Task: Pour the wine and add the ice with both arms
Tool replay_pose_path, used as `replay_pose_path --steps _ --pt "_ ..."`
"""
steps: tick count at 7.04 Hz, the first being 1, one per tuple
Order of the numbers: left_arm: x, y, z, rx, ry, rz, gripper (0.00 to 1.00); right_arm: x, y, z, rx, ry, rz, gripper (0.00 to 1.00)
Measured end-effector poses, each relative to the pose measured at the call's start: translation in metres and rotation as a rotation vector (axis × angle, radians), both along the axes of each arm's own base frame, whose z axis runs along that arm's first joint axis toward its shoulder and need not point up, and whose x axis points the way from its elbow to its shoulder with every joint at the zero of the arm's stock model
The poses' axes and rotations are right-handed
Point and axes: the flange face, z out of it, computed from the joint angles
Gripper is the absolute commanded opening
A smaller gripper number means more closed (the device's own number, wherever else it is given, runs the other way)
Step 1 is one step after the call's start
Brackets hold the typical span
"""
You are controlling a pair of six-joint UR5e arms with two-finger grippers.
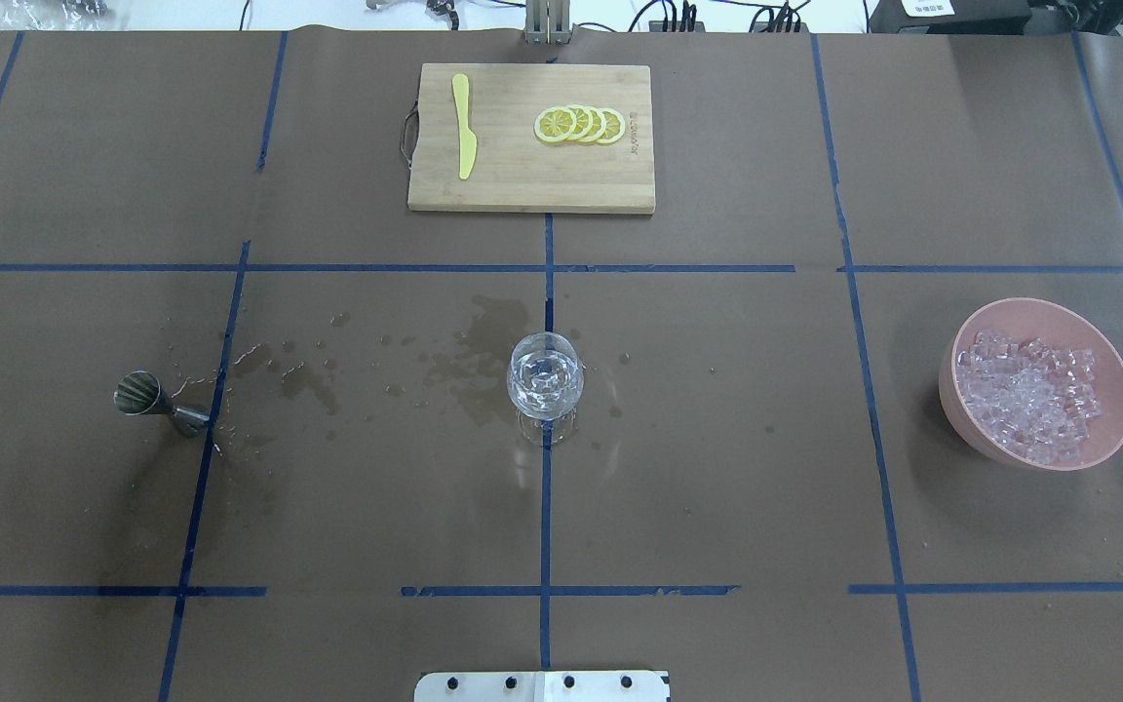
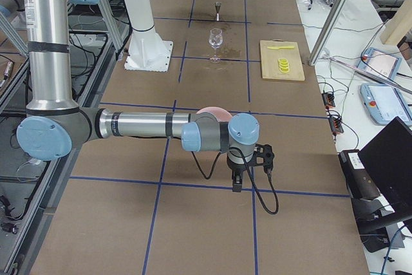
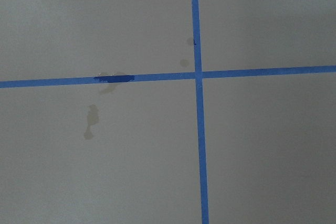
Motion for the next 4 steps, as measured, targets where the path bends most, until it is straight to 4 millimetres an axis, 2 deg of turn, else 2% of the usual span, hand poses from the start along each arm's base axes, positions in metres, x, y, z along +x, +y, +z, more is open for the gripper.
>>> replay_pose_path --steps 4 --pt "0.0003 -0.0008 -0.0012 -0.012 0.001 -0.015 1.0 -0.0001 -0.0007 -0.0007 0.002 0.0 0.0 1.0"
